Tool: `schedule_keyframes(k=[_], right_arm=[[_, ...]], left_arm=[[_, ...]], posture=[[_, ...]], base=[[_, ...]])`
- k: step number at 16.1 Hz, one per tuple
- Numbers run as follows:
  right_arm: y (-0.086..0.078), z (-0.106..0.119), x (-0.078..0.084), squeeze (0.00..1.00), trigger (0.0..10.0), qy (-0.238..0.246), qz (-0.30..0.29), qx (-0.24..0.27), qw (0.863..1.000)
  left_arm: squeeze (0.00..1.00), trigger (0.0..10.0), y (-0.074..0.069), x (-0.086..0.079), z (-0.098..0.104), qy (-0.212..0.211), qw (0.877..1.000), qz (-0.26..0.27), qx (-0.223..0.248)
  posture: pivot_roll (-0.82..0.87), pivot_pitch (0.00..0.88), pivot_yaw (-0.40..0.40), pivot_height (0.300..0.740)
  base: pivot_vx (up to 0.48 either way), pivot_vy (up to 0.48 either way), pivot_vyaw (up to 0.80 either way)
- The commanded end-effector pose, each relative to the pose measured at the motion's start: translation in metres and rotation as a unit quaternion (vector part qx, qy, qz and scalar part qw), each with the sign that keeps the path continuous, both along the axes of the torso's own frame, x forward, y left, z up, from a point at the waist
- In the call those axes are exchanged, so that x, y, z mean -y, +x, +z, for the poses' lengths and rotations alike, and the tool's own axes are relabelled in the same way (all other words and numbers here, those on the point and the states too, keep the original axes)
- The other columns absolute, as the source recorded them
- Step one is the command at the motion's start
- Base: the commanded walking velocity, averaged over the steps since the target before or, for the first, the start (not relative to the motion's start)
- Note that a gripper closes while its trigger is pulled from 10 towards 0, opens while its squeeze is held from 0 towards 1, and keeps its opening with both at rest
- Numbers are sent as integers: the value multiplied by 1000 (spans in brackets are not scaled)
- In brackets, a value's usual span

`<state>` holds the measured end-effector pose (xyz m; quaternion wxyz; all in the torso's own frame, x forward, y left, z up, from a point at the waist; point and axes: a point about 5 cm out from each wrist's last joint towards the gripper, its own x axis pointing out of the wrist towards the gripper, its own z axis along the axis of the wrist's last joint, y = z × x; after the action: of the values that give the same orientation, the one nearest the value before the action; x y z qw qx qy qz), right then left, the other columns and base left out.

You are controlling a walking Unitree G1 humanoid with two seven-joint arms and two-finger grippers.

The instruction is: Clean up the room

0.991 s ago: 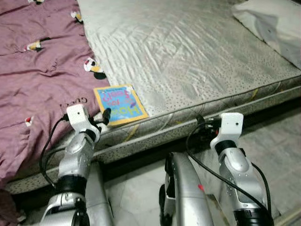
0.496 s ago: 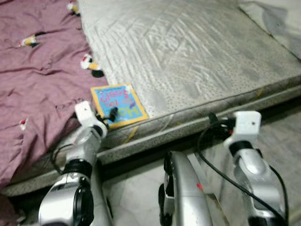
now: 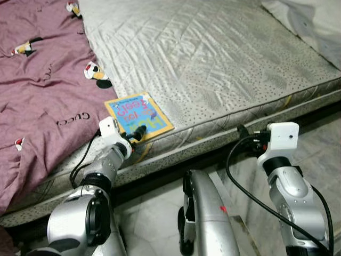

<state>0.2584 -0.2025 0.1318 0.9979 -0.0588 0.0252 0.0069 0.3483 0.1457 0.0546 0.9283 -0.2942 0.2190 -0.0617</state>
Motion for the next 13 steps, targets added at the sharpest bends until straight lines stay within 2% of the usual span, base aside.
schedule_keyframes(k=[1,5,13], right_arm=[[-2,6,2,0,10000,-4,-1,8,1000],[1,5,-3,0,10000,-1,4,8,1000],[12,-2,-16,0,10000,14,17,7,1000]], left_arm=[[0,0,-2,-3,-3,-7,1000,11,-10],[0,0,-3,-13,-5,-6,1000,23,-13],[0,0,-6,-26,-5,10,1000,22,16]], posture=[[-253,171,-54,516],[-231,164,-59,516],[-161,150,-53,516]], base=[[0,0,0],[0,0,0],[0,0,0]])
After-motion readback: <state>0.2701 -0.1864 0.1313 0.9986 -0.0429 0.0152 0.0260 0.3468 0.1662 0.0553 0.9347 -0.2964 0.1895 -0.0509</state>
